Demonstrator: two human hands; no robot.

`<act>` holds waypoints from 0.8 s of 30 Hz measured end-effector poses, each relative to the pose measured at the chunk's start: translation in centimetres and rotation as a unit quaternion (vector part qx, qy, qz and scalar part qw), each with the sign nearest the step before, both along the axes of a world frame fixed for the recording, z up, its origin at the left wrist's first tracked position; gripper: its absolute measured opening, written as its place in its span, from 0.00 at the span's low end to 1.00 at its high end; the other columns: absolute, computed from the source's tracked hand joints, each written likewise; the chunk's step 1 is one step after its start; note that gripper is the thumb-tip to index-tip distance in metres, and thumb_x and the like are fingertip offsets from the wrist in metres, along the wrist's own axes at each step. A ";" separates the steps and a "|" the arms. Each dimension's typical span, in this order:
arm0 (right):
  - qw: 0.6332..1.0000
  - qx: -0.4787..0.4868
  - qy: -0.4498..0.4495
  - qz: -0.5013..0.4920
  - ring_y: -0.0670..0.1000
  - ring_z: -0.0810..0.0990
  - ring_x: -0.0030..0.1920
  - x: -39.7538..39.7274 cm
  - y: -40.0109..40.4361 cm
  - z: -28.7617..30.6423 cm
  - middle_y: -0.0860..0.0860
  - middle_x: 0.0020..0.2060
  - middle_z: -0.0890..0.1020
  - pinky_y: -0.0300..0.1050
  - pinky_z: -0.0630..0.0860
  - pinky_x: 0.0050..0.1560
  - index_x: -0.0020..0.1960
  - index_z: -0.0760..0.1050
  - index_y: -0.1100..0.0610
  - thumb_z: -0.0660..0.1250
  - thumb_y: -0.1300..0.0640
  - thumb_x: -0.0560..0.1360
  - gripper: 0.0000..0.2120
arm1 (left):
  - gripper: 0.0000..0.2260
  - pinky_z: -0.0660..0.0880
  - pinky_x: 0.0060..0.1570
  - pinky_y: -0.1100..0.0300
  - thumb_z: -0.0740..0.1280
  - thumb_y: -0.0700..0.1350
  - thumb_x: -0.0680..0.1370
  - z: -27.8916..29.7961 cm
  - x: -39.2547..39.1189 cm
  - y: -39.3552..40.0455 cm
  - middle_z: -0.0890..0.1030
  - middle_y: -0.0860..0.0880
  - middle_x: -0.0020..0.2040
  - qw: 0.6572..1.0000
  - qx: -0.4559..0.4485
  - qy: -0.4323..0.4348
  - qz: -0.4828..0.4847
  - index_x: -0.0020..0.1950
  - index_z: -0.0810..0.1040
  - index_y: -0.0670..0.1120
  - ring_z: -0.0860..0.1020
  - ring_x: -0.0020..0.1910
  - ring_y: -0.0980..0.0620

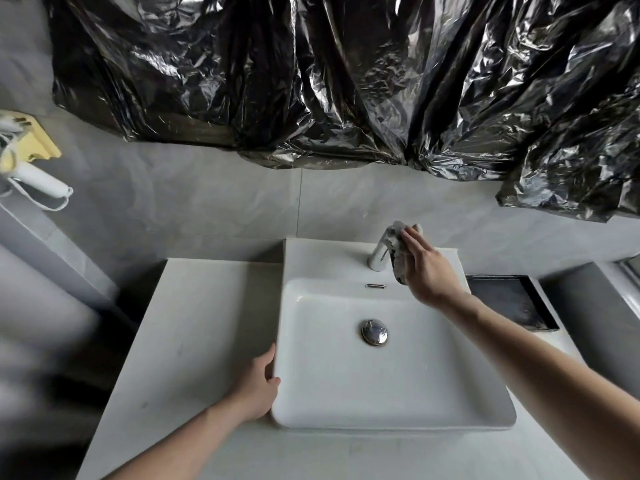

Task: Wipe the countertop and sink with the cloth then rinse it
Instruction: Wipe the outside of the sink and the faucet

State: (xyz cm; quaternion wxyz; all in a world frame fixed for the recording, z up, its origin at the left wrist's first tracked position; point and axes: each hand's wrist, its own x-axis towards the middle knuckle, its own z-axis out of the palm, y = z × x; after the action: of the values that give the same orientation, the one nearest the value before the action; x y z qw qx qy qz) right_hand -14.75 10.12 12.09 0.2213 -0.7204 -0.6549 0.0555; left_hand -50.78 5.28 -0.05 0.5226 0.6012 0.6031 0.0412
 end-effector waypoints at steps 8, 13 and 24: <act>0.998 -0.032 0.004 -0.063 0.63 0.79 0.59 -0.6 6.7 1.1 0.58 0.59 0.82 0.53 0.75 0.52 0.58 0.80 0.59 0.58 0.60 0.82 0.13 | 0.32 0.64 0.69 0.65 0.63 0.39 0.80 -0.3 0.0 0.0 0.66 0.51 0.79 1.000 0.010 0.007 -0.004 0.83 0.55 0.46 0.71 0.72 0.53; 0.996 0.035 0.042 -0.066 0.60 0.80 0.53 -0.6 0.4 -0.6 0.54 0.58 0.83 0.50 0.77 0.47 0.66 0.75 0.52 0.64 0.53 0.80 0.15 | 0.32 0.63 0.73 0.61 0.63 0.40 0.81 -0.9 -0.2 -0.1 0.65 0.52 0.79 1.000 0.013 0.006 -0.006 0.83 0.55 0.49 0.67 0.76 0.50; 0.981 0.036 0.175 -0.079 0.47 0.83 0.40 -3.6 -4.8 -4.7 0.47 0.49 0.79 0.51 0.80 0.44 0.64 0.70 0.53 0.49 0.63 0.85 0.15 | 0.32 0.64 0.66 0.67 0.63 0.39 0.81 -1.6 -0.2 0.3 0.65 0.52 0.79 1.000 0.012 -0.021 -0.003 0.83 0.54 0.50 0.71 0.60 0.59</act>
State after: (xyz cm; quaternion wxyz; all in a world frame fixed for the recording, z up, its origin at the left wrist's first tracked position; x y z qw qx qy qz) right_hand -18.36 5.27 7.44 0.3625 -0.7403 -0.5486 0.1395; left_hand -50.95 5.55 -1.69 0.5284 0.6083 0.5893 0.0590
